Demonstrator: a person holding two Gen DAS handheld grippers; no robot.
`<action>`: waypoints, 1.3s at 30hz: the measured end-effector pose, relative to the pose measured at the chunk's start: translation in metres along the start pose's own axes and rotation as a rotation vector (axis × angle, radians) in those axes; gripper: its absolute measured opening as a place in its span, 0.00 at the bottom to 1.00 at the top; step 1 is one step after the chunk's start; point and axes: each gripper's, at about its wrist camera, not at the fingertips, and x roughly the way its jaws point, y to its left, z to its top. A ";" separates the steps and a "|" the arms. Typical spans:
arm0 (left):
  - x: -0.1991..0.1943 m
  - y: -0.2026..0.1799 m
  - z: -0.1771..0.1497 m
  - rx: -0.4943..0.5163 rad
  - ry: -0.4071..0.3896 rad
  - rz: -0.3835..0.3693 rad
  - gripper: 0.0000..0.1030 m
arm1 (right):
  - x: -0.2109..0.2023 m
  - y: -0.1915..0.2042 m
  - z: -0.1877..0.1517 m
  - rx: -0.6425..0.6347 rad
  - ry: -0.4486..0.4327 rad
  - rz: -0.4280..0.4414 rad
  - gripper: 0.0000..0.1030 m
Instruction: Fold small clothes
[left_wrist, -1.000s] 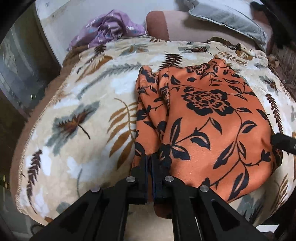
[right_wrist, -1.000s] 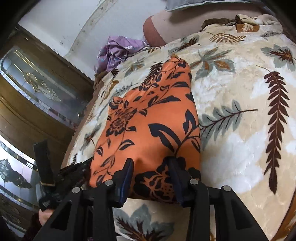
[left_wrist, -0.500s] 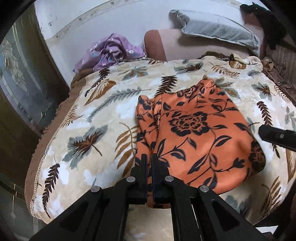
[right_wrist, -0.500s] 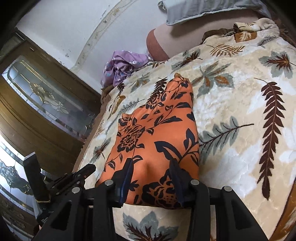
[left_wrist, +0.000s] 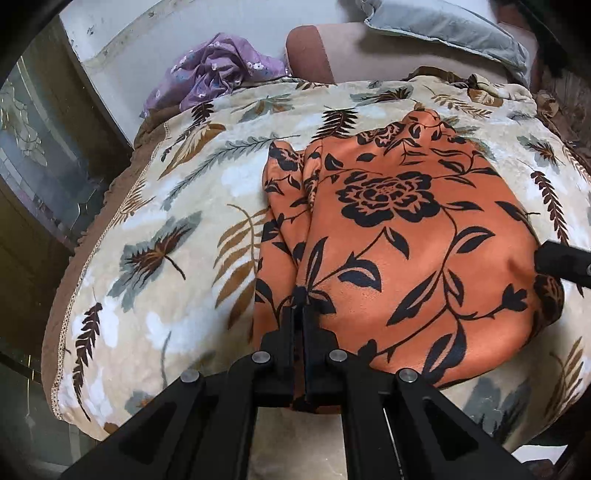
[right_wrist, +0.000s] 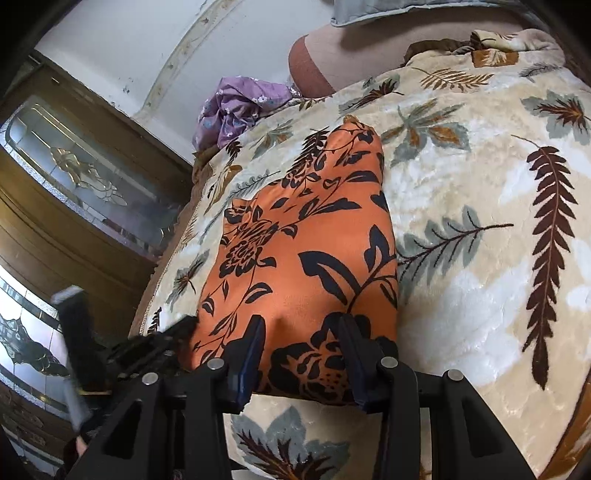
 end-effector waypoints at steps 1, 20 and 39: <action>-0.002 0.000 0.000 0.006 -0.004 0.000 0.03 | 0.000 -0.001 0.001 0.005 0.000 0.003 0.44; -0.030 0.043 0.020 -0.088 -0.044 -0.116 0.74 | -0.038 -0.024 0.019 0.137 -0.144 0.070 0.73; 0.063 0.077 0.022 -0.467 0.230 -0.667 0.82 | 0.049 -0.069 0.036 0.349 0.055 0.131 0.76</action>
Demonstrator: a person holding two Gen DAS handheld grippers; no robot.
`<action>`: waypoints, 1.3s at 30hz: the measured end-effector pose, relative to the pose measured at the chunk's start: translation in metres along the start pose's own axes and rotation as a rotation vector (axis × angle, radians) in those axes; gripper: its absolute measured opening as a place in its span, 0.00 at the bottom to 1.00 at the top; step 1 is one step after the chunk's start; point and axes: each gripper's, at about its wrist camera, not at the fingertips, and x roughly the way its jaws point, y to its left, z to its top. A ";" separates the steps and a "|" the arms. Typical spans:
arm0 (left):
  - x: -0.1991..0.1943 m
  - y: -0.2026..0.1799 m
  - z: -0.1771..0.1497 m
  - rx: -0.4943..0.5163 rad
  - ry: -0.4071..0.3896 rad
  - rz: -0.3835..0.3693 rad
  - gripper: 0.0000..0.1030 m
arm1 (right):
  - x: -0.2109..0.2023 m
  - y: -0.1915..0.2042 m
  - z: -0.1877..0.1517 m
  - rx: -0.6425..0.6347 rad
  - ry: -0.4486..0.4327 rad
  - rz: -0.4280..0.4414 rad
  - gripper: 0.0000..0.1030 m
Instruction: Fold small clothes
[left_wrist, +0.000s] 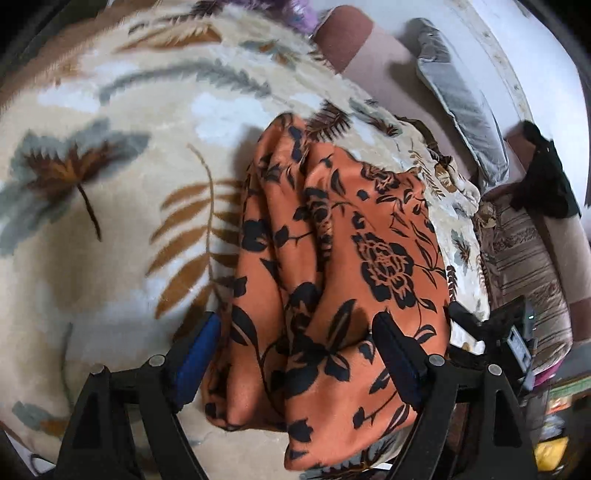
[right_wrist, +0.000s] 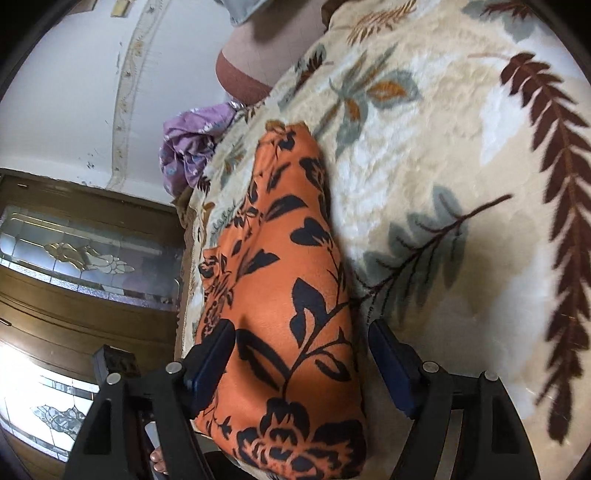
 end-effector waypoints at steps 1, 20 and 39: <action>0.002 0.003 0.001 -0.012 0.004 -0.012 0.82 | 0.004 0.001 0.000 -0.008 -0.001 -0.004 0.76; -0.015 -0.051 -0.007 0.171 -0.124 0.088 0.32 | 0.002 0.050 -0.013 -0.258 -0.107 -0.094 0.47; -0.016 -0.173 -0.051 0.409 -0.179 0.038 0.21 | -0.104 0.015 -0.018 -0.324 -0.320 -0.110 0.46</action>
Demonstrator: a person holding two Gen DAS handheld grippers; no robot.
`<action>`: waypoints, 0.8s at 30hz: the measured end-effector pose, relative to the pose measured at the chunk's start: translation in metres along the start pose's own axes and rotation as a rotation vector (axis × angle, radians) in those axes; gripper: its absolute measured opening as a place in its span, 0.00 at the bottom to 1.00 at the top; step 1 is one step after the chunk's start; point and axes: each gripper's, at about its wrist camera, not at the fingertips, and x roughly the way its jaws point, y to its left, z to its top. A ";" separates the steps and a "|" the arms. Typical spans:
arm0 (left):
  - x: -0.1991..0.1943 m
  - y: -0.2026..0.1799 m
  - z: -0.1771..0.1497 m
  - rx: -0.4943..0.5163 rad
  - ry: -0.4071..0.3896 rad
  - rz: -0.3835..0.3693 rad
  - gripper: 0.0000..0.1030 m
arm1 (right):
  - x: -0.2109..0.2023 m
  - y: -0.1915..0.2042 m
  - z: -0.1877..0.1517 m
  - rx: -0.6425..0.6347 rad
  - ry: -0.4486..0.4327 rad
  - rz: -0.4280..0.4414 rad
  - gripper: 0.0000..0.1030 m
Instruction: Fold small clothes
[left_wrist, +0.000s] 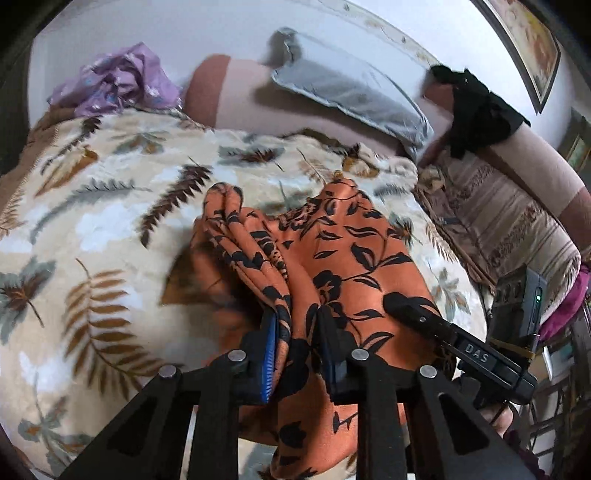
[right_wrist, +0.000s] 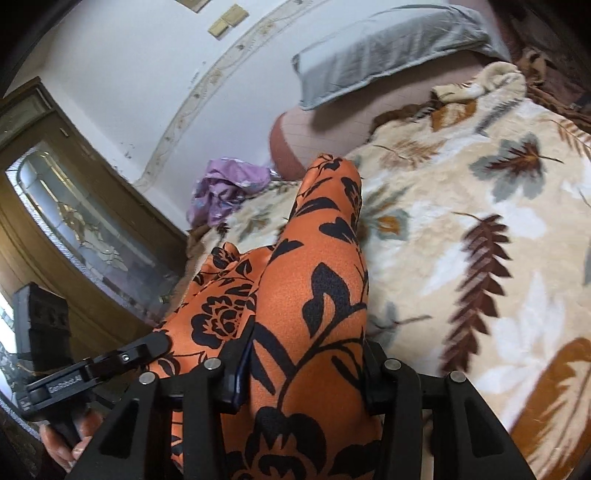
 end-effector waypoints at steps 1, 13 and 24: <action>0.004 -0.003 -0.003 0.009 0.005 0.005 0.21 | 0.000 -0.002 -0.001 0.000 0.006 -0.004 0.46; 0.036 0.001 -0.040 0.111 0.108 0.225 0.25 | 0.011 -0.049 -0.014 0.150 0.154 -0.056 0.54; 0.034 -0.010 -0.052 0.204 0.079 0.362 0.37 | -0.031 0.009 -0.005 -0.098 -0.037 -0.099 0.42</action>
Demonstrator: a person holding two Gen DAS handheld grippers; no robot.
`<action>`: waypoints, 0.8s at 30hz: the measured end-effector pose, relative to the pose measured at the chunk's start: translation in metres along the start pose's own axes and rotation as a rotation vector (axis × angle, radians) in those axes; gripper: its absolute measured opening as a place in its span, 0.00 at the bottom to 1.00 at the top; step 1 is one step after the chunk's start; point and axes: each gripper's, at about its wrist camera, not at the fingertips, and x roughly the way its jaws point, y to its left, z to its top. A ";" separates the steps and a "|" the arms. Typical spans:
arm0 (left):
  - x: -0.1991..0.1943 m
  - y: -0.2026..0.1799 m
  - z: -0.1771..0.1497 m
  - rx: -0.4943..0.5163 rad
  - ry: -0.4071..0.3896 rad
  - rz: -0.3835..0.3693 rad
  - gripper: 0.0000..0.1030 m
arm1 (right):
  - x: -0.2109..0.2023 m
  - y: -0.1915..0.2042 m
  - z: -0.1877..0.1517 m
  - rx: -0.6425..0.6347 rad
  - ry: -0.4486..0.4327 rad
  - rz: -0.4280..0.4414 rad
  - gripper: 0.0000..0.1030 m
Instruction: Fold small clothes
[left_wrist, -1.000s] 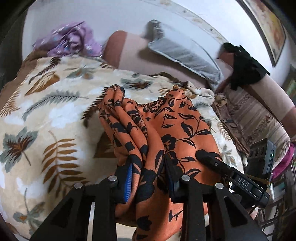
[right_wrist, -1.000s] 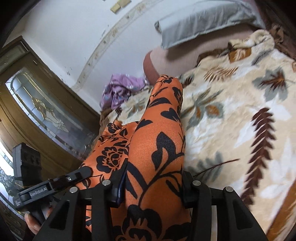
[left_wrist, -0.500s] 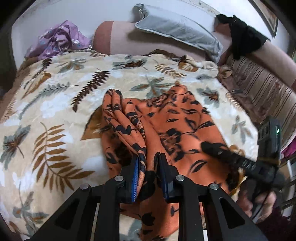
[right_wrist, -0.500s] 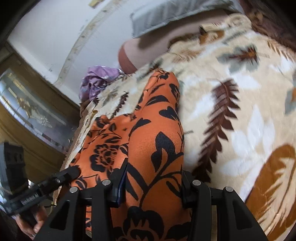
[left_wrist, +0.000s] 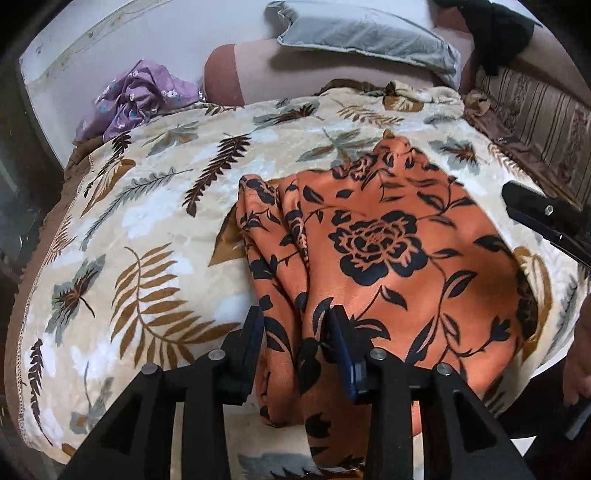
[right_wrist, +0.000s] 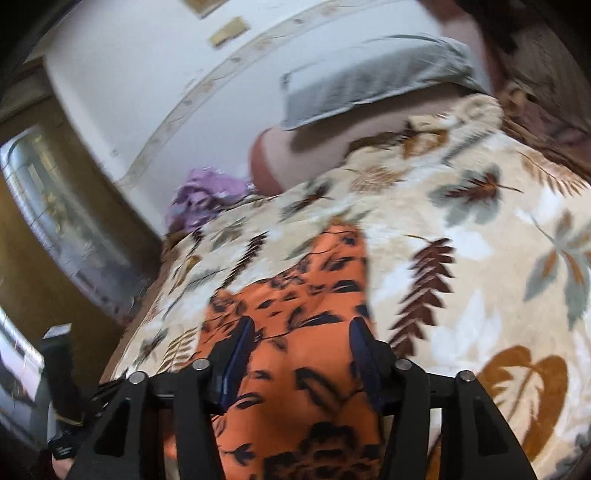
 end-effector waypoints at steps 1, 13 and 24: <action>0.002 -0.001 -0.001 -0.003 0.000 0.005 0.37 | 0.009 -0.001 -0.003 0.007 0.047 -0.006 0.39; -0.027 -0.002 0.002 -0.017 -0.050 0.070 0.41 | -0.021 0.020 0.002 -0.038 0.008 -0.075 0.40; -0.114 0.016 0.010 -0.106 -0.248 0.166 0.81 | -0.104 0.078 0.003 -0.179 -0.147 -0.154 0.55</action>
